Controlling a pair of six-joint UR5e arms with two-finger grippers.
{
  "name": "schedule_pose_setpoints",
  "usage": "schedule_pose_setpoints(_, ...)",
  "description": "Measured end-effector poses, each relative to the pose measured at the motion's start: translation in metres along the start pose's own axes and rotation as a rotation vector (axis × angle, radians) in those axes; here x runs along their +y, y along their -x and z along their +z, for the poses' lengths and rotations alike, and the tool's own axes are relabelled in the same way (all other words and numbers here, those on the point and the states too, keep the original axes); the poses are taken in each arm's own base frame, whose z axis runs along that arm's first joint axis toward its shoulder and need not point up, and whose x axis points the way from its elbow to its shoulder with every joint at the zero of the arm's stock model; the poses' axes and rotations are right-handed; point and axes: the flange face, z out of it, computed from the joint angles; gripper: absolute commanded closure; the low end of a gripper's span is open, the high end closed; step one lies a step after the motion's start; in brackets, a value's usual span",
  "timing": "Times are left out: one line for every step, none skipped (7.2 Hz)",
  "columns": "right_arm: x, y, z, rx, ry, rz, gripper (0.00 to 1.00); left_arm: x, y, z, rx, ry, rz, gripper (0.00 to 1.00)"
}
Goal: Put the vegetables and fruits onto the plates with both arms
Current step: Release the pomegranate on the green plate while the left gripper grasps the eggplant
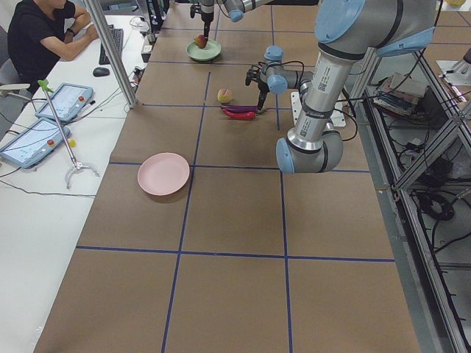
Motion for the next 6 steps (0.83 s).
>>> schedule_pose_setpoints(0.001,0.003,-0.004,-0.011,-0.001,0.000,0.00,0.001,-0.004,0.010,-0.018,0.000,-0.008,0.24)
schedule_pose_setpoints(0.003,0.010,-0.012,-0.035,-0.005,0.016,0.00,-0.001,-0.005,0.019,-0.038,-0.009,-0.011,0.31)
schedule_pose_setpoints(0.007,0.024,-0.024,-0.071,-0.006,0.049,0.00,-0.002,-0.005,0.026,-0.052,-0.015,-0.012,0.35)
schedule_pose_setpoints(0.015,0.042,-0.033,-0.103,-0.005,0.073,0.00,-0.004,-0.004,0.030,-0.061,-0.019,-0.012,0.53)
schedule_pose_setpoints(0.024,0.060,-0.040,-0.128,-0.003,0.092,0.00,-0.007,-0.003,0.031,-0.066,-0.024,-0.015,0.73)
schedule_pose_setpoints(0.034,0.080,-0.046,-0.150,-0.001,0.107,0.00,-0.012,-0.001,0.030,-0.066,-0.031,-0.019,0.99)
